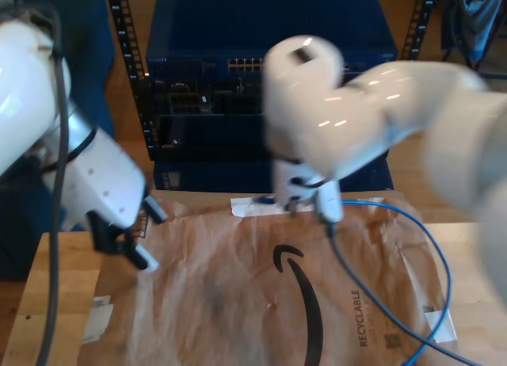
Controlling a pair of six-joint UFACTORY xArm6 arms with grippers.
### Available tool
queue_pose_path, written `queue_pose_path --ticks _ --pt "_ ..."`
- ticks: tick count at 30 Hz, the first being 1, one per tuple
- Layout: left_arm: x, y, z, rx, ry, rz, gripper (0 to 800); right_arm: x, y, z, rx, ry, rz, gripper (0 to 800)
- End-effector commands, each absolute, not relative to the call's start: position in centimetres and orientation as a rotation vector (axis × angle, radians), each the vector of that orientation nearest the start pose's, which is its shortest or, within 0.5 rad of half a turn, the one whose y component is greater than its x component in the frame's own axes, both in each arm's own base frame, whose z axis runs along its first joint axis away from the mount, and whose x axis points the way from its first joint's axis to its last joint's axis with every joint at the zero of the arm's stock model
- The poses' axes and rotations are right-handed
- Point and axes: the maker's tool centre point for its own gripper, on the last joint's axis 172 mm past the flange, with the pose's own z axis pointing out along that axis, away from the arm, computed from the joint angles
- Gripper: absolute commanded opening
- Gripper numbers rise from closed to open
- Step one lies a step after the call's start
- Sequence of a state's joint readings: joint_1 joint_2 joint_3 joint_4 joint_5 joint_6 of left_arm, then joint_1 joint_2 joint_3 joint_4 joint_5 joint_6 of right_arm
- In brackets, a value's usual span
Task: Grab the cable and plug it in
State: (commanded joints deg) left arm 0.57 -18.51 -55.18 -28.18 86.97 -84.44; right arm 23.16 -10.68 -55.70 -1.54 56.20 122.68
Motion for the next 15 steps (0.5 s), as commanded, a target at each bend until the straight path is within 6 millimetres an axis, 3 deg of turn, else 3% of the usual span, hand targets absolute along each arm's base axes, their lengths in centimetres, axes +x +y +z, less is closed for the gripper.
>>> queue_pose_path --ticks 7,10,15 --pt "35.3 -17.6 32.5 -2.478 -2.207 0.846 800 40.2 15.3 31.5 -1.765 2.268 0.123 4" --pt "36.1 -18.5 34.1 -2.521 -2.218 0.853 800 38.9 15.8 33.9 -1.748 2.249 0.266 4" --pt "36.5 -19.5 36.0 -2.595 -2.189 0.819 800 38.3 15.8 38.6 -1.627 2.181 0.466 4"
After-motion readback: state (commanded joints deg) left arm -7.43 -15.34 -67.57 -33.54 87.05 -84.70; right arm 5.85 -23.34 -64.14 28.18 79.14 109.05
